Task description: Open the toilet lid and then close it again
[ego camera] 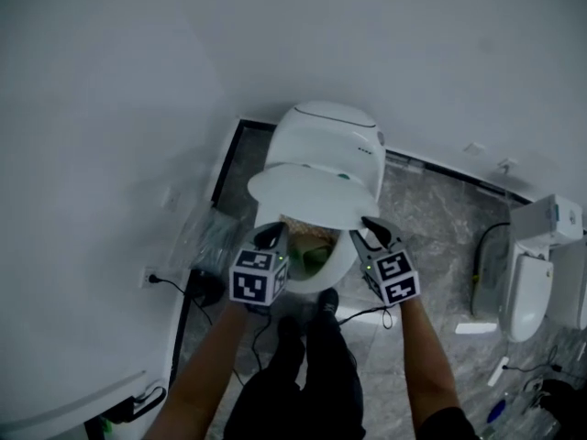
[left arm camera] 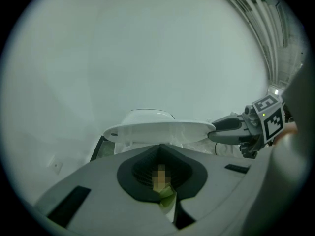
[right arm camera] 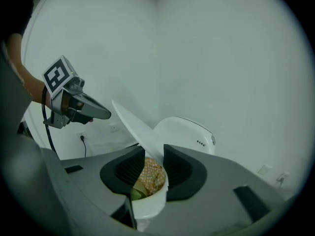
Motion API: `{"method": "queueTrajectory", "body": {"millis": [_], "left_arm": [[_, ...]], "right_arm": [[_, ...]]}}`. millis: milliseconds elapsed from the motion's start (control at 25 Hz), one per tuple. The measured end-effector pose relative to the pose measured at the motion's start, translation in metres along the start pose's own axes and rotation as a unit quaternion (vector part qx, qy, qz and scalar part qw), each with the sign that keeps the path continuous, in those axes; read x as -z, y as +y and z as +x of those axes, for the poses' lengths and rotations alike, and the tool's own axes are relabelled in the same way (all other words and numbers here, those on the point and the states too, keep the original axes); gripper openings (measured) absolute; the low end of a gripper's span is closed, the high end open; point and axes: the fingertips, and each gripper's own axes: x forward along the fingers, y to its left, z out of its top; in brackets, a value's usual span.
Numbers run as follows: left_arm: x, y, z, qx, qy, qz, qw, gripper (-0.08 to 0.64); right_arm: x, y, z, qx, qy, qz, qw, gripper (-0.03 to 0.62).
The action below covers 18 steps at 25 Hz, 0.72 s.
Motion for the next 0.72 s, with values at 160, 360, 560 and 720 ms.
{"method": "queueTrajectory", "body": {"millis": [160, 360, 560, 720], "left_arm": [[0.012, 0.001, -0.002, 0.004, 0.007, -0.002, 1.0000, 0.009], [0.024, 0.009, -0.008, 0.003, 0.012, -0.004, 0.9999, 0.009], [0.034, 0.021, -0.025, -0.003, 0.015, -0.007, 0.9999, 0.009], [0.031, 0.028, -0.036, -0.007, -0.002, -0.014, 0.9999, 0.009]], "right_arm": [[0.011, 0.010, -0.001, 0.008, 0.008, -0.011, 1.000, 0.123], [0.024, 0.023, -0.002, 0.004, 0.019, -0.032, 0.999, 0.123], [0.037, 0.032, -0.004, 0.011, 0.028, -0.041, 0.999, 0.124], [0.048, 0.039, -0.005, 0.014, 0.039, -0.056, 0.998, 0.124]]}}
